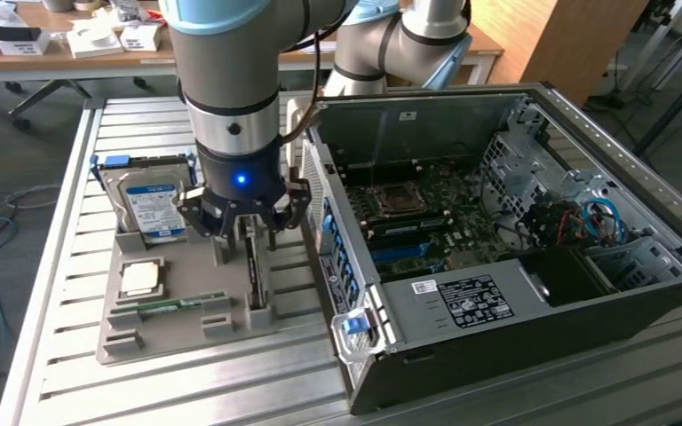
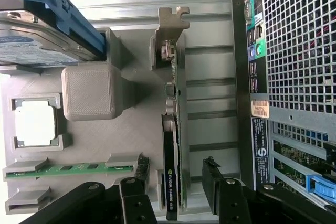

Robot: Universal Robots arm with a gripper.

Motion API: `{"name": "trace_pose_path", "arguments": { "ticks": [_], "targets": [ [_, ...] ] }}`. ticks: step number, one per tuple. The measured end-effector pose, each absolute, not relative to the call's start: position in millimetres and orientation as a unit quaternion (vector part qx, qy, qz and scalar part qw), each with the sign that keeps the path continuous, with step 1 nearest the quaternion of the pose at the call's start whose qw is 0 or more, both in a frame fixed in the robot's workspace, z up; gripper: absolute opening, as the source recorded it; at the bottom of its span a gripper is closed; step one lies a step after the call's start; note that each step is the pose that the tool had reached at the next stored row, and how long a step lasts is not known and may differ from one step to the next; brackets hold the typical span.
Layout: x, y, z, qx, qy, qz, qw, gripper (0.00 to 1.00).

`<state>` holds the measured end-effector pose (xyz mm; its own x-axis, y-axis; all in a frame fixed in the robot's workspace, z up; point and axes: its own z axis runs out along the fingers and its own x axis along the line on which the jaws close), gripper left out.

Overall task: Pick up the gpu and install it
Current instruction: 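Pick up the gpu and move the gpu toward the slot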

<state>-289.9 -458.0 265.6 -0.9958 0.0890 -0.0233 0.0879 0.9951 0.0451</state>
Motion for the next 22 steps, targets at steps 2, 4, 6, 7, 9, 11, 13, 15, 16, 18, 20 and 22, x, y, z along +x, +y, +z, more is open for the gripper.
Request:
{"name": "trace_pose_path", "arguments": {
  "ticks": [2, 4, 6, 7, 9, 11, 13, 15, 16, 18, 20, 22],
  "targets": [
    [-289.8, -457.9, 263.6, 0.044, 0.999, 0.022, 0.013, 0.53],
    [-289.8, -458.0, 260.9, 0.044, 0.999, 0.022, 0.013, 0.53],
    [-289.9, -458.0, 258.1, 0.044, 0.999, 0.022, 0.013, 0.53],
    [-289.9, -458.0, 256.7, 0.044, 0.999, 0.022, 0.013, 0.53],
    [-289.9, -458.0, 254.2, 0.044, 0.999, 0.022, 0.013, 0.53],
    [-289.9, -458.0, 252.9, 0.044, 0.999, 0.022, 0.013, 0.53],
    [-289.9, -458.0, 253.0, 0.044, 0.999, 0.022, 0.013, 0.53],
    [-289.9, -458.0, 252.8, 0.044, 0.999, 0.022, 0.013, 0.53],
    [-290.5, -457.8, 252.3, 0.044, 0.999, 0.022, 0.013, 0.53],
    [-291.9, -457.3, 251.8, 0.044, 0.999, 0.022, 0.013, 0.53],
    [-293.3, -456.5, 251.5, 0.044, 0.999, 0.022, 0.013, 0.53],
    [-293.6, -456.4, 251.0, 0.044, 0.999, 0.022, 0.013, 0.53]
  ]
}}
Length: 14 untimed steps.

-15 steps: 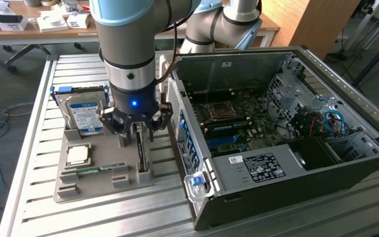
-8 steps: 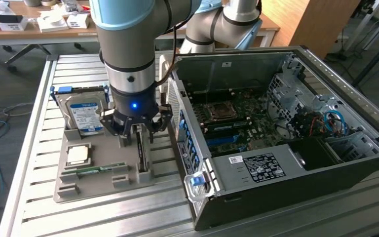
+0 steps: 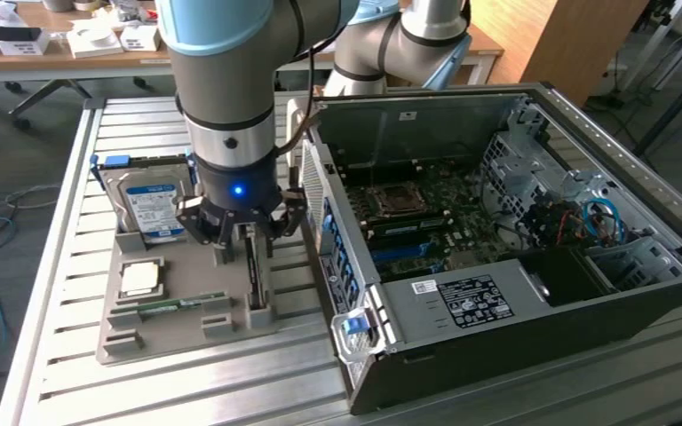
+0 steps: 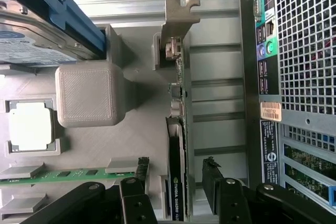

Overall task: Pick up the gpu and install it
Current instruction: 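Pick up the gpu and move the gpu toward the slot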

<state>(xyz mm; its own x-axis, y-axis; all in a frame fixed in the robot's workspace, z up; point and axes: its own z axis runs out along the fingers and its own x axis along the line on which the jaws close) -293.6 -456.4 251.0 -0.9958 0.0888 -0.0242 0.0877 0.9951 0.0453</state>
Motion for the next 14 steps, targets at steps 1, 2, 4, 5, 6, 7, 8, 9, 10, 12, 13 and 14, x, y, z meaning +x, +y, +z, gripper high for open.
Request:
{"name": "trace_pose_path", "arguments": {
  "ticks": [1, 2, 4, 5, 6, 7, 8, 9, 10, 12, 13, 14],
  "targets": [
    [-293.6, -456.4, 250.0, 0.044, 0.999, 0.022, 0.013, 0.53],
    [-293.7, -456.2, 248.7, 0.044, 0.999, 0.022, 0.013, 0.53],
    [-293.7, -455.7, 246.4, 0.044, 0.999, 0.022, 0.013, 0.53],
    [-293.7, -455.5, 245.4, 0.044, 0.999, 0.022, 0.013, 0.53],
    [-293.7, -455.2, 244.4, 0.044, 0.999, 0.022, 0.013, 0.53],
    [-293.8, -454.9, 243.4, 0.044, 0.999, 0.022, 0.013, 0.53],
    [-293.7, -454.5, 242.6, 0.044, 0.999, 0.022, 0.013, 0.53],
    [-293.8, -453.9, 242.3, 0.044, 0.999, 0.022, 0.013, 0.53],
    [-293.7, -453.6, 242.1, 0.044, 0.999, 0.022, 0.014, 0.53],
    [-293.7, -453.5, 241.8, 0.044, 0.999, 0.022, 0.013, 0.53],
    [-293.6, -453.3, 240.9, 0.044, 0.999, 0.022, 0.014, 0.53],
    [-293.7, -453.2, 239.8, 0.044, 0.999, 0.022, 0.014, 0.53]
  ]
}}
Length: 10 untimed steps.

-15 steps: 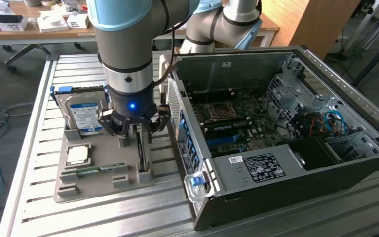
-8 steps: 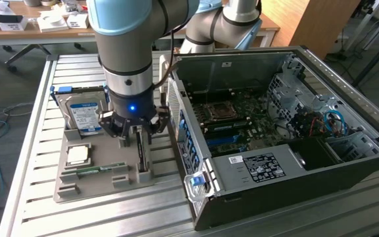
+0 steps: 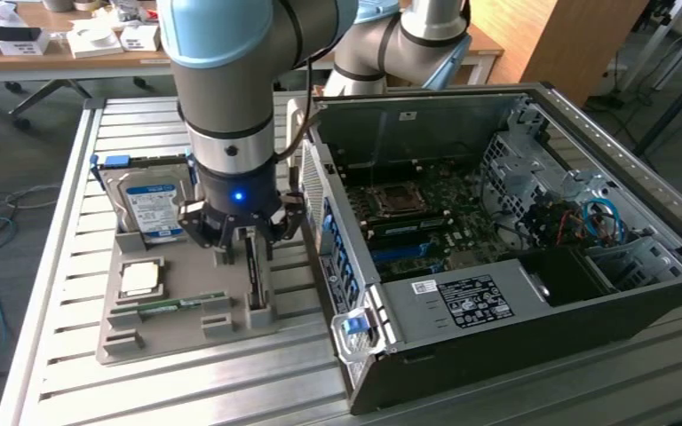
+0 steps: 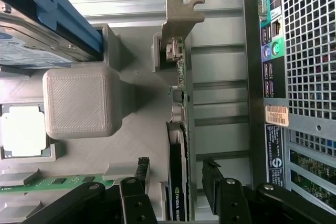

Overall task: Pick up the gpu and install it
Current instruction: 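Pick up the gpu and move the gpu toward the slot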

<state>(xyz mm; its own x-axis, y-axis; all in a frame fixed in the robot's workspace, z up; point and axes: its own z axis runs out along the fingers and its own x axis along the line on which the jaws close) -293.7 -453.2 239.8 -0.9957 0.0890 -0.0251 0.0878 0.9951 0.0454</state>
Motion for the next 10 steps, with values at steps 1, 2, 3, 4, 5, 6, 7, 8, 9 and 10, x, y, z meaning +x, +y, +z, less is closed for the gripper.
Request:
{"name": "trace_pose_path", "arguments": {
  "ticks": [1, 2, 3, 4, 5, 6, 7, 8, 9, 10],
  "targets": [
    [-293.7, -453.1, 238.6, 0.044, 0.999, 0.022, 0.014, 0.53],
    [-293.7, -452.9, 237.3, 0.044, 0.999, 0.022, 0.014, 0.53],
    [-293.7, -452.7, 236.4, 0.044, 0.999, 0.022, 0.014, 0.53],
    [-293.8, -452.4, 235.8, 0.044, 0.999, 0.022, 0.014, 0.53],
    [-293.8, -451.7, 235.5, 0.044, 0.999, 0.022, 0.014, 0.53],
    [-293.7, -450.6, 235.2, 0.044, 0.999, 0.022, 0.014, 0.53],
    [-293.7, -449.4, 235.0, 0.044, 0.999, 0.022, 0.014, 0.53],
    [-293.7, -448.4, 235.0, 0.044, 0.999, 0.022, 0.014, 0.53],
    [-293.7, -448.0, 234.9, 0.044, 0.999, 0.022, 0.014, 0.53],
    [-293.6, -447.9, 234.6, 0.044, 0.999, 0.022, 0.014, 0.53]
  ]
}}
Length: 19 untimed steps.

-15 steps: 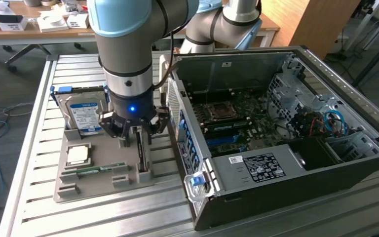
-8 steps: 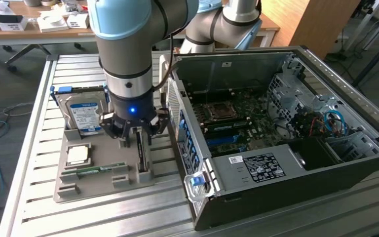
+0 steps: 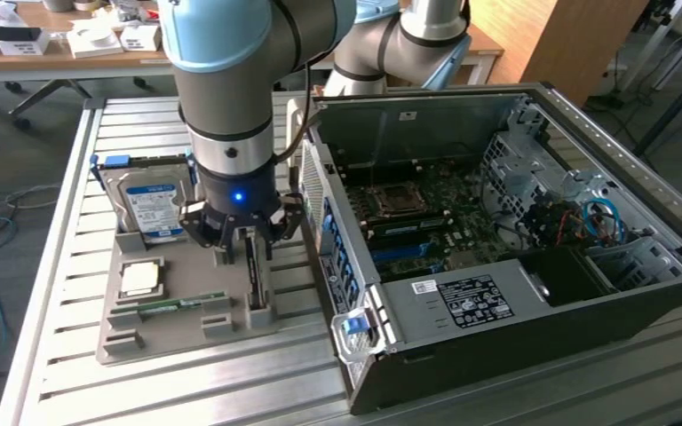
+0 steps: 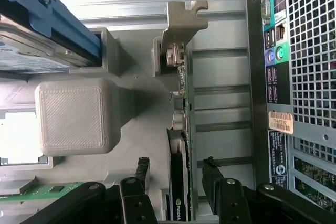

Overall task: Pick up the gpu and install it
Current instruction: 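Pick up the gpu and move the gpu toward the slot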

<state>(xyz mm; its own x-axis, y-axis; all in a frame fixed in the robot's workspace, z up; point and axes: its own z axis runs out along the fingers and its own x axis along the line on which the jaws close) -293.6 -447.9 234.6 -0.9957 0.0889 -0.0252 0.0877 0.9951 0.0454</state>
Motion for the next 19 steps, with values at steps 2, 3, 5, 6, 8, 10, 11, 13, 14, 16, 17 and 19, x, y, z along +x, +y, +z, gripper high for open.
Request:
{"name": "trace_pose_path", "arguments": {
  "ticks": [2, 3, 5, 6, 8, 10, 11, 13, 14, 16, 17, 19],
  "targets": [
    [-293.7, -447.5, 233.3, 0.044, 0.999, 0.022, 0.014, 0.53],
    [-293.7, -447.5, 233.0, 0.044, 0.999, 0.022, 0.014, 0.53],
    [-293.8, -447.5, 233.0, 0.044, 0.999, 0.022, 0.014, 0.53],
    [-293.7, -447.5, 232.9, 0.044, 0.999, 0.022, 0.014, 0.53],
    [-293.7, -447.5, 232.8, 0.044, 0.999, 0.022, 0.014, 0.53],
    [-293.7, -447.5, 232.8, 0.044, 0.999, 0.022, 0.014, 0.53],
    [-293.7, -447.5, 232.8, 0.044, 0.999, 0.022, 0.014, 0.53],
    [-293.7, -447.5, 232.8, 0.044, 0.999, 0.022, 0.014, 0.53],
    [-293.8, -447.5, 232.8, 0.044, 0.999, 0.022, 0.014, 0.53],
    [-293.7, -447.5, 232.8, 0.044, 0.999, 0.022, 0.014, 0.52],
    [-293.7, -447.5, 232.8, 0.044, 0.999, 0.022, 0.014, 0.52],
    [-293.7, -447.5, 232.8, 0.044, 0.999, 0.022, 0.014, 0.45]
  ]
}}
